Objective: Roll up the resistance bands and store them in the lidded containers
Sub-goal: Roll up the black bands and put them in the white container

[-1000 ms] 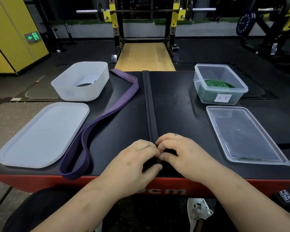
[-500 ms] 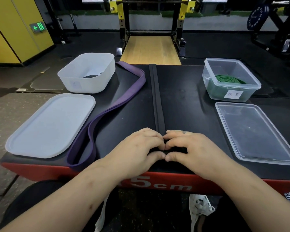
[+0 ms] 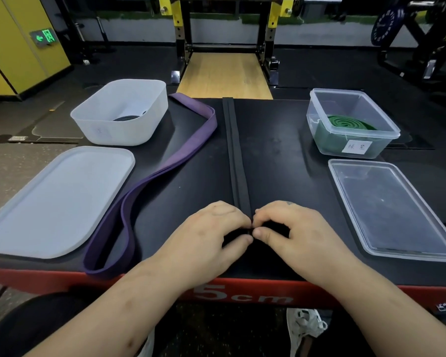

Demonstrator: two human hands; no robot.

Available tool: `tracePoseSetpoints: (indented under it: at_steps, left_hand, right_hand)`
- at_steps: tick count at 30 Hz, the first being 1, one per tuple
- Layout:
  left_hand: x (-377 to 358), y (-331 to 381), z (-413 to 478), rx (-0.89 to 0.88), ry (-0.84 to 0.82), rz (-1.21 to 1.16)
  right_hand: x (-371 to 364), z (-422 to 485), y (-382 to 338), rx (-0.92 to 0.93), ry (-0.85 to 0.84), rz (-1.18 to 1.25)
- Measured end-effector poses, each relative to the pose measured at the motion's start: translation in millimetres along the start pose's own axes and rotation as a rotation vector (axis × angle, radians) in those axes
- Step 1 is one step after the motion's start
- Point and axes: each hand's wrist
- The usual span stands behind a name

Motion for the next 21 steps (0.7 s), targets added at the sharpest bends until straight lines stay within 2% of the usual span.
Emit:
tracePoseSetpoints:
  at_steps: [5,10,21]
  left_hand:
    - [-3,-2,2,0.050,0.044,0.009]
    - [3,-4,0,0.046,-0.032,0.015]
    - [4,-6,5,0.052,-0.059,0.036]
  right_hand:
    - [-1,-4,-1,0.024,-0.079,-0.096]
    - [0,3,2,0.004,-0.054,-0.121]
    - [-3,8,9,0.041,-0.082,-0.095]
Point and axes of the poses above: each hand's wrist, its own z-axis towards the middle knuckle, its own x-axis out of the back of the hand, y = z × x, and after that the axes turned 1 degree about -z, right-handed
